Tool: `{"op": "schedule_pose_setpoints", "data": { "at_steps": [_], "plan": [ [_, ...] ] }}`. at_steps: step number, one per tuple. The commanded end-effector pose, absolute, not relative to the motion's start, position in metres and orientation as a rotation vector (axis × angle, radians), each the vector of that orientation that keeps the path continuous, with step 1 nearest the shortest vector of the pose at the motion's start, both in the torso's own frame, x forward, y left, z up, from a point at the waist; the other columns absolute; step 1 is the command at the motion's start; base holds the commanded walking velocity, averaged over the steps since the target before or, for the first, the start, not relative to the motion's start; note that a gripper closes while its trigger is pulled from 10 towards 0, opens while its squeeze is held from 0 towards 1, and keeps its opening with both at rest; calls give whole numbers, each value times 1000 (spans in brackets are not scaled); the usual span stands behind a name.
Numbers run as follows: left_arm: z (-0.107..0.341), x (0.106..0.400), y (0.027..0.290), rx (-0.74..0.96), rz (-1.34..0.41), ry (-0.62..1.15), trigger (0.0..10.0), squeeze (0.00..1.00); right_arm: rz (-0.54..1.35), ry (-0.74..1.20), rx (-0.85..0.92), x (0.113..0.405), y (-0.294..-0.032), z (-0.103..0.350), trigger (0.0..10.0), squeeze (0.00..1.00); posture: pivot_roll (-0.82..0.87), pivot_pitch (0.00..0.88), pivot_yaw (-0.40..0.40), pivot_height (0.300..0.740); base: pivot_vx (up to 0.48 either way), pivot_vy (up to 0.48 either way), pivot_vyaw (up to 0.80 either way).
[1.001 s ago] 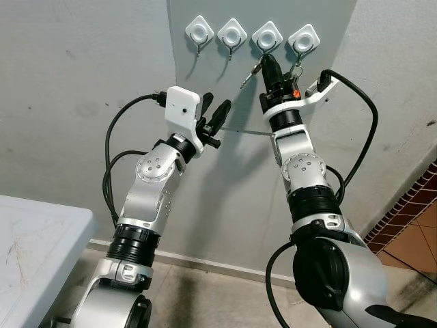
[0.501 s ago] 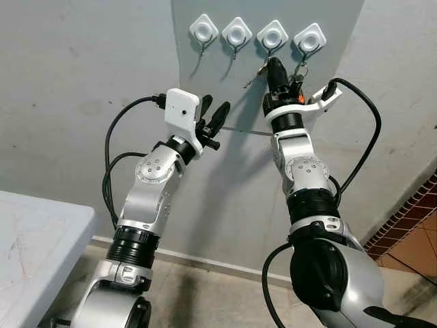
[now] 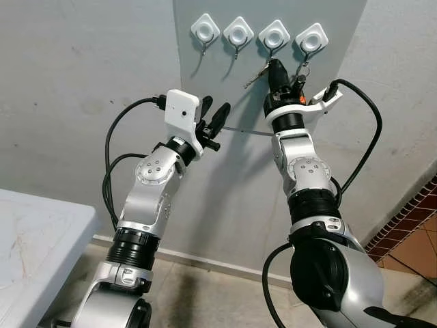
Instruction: Hang keys on a hook
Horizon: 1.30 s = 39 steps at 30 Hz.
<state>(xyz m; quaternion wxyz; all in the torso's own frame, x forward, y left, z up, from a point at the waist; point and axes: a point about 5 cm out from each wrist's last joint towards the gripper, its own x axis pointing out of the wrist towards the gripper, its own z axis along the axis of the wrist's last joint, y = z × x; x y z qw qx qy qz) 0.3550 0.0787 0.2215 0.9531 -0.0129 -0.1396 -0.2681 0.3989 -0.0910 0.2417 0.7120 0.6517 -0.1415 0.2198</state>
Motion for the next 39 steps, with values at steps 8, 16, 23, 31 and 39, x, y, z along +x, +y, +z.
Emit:
{"op": "schedule_pose_setpoints", "data": {
  "at_steps": [8, 16, 23, 31, 39],
  "plan": [
    [225, 354, 79, -22, -531, -295, 10000, 0, 457, -290, 1471, 395, -88, 228, 10000, 1000, 72, 10, -15, 740, 0, 0, 0],
    [219, 355, 82, -9, -497, -287, 10000, 0, 453, -267, 1239, 389, -88, 214, 10000, 1000, 70, 13, -13, 740, 0, 0, 0],
    [204, 354, 87, 4, -447, -266, 10000, 0, 419, -283, 841, 378, -97, 196, 10000, 1000, 69, 4, -9, 740, 0, 0, 0],
    [169, 350, 96, -56, -389, -158, 10000, 0, 328, -261, 507, 353, -124, 158, 10000, 1000, 64, 0, -4, 740, 0, 0, 0],
    [142, 339, 113, -164, -365, -69, 10000, 0, 181, -230, 285, 323, -155, 131, 10000, 1000, 54, 0, -2, 740, 0, 0, 0]
  ]
}}
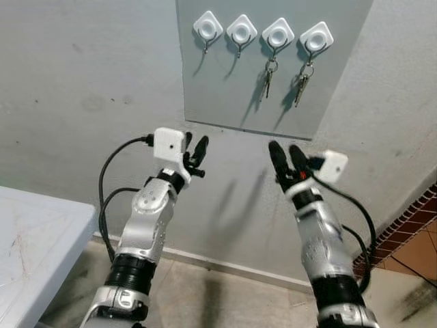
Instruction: Hang keys on a hook
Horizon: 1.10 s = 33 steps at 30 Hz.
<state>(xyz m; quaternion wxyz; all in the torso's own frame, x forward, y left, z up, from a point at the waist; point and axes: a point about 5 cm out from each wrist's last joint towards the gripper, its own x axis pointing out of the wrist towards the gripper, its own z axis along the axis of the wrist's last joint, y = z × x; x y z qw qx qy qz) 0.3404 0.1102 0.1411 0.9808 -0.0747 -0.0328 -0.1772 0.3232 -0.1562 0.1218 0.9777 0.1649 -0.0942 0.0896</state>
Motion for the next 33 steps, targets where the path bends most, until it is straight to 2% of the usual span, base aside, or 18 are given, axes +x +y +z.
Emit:
{"op": "schedule_pose_setpoints", "data": {
  "at_steps": [1, 6, 13, 22, 23, 27, 28, 30, 31, 33],
  "plan": [
    [141, 337, 113, -172, -374, -66, 10000, 0, 159, -228, 278, 320, -158, 130, 10000, 1000, 54, 0, -2, 740, 0, 0, 0],
    [133, 327, 119, -219, -375, -66, 10000, 0, 125, -222, 189, 302, -166, 121, 10000, 1000, 49, 0, 0, 740, 0, 0, 0],
    [115, 313, 130, -213, -321, -55, 10000, 0, 81, -93, 119, 263, -171, 83, 10000, 1000, 32, 0, 3, 740, 0, 0, 0],
    [124, 311, 141, -235, -314, -86, 10000, 0, -20, -134, 103, 250, -185, 95, 10000, 1000, 18, 0, 10, 740, 0, 0, 0],
    [131, 311, 147, -237, -321, -109, 10000, 0, -38, -188, 107, 250, -189, 111, 10000, 1000, 11, 0, 16, 740, 0, 0, 0],
    [137, 310, 153, -232, -316, -126, 10000, 0, -72, -234, 129, 250, -194, 125, 10000, 1000, -4, 0, 31, 740, 0, 0, 0],
    [139, 309, 156, -227, -311, -132, 10000, 0, -71, -250, 114, 248, -196, 130, 10000, 792, -4, 0, 31, 740, 0, 0, 0],
    [139, 308, 156, -225, -310, -133, 10000, 0, -68, -253, 111, 247, -196, 131, 10000, 792, -4, 0, 31, 740, 0, 0, 0],
    [129, 309, 157, -202, -299, -115, 10000, 0, -93, -206, 97, 245, -200, 117, 10000, 0, -7, 0, 33, 740, 0, 0, 0],
    [120, 309, 156, -176, -295, -92, 10000, 0, -100, -167, 80, 244, -202, 106, 10000, 0, -9, 0, 36, 740, 0, 0, 0]
  ]
}}
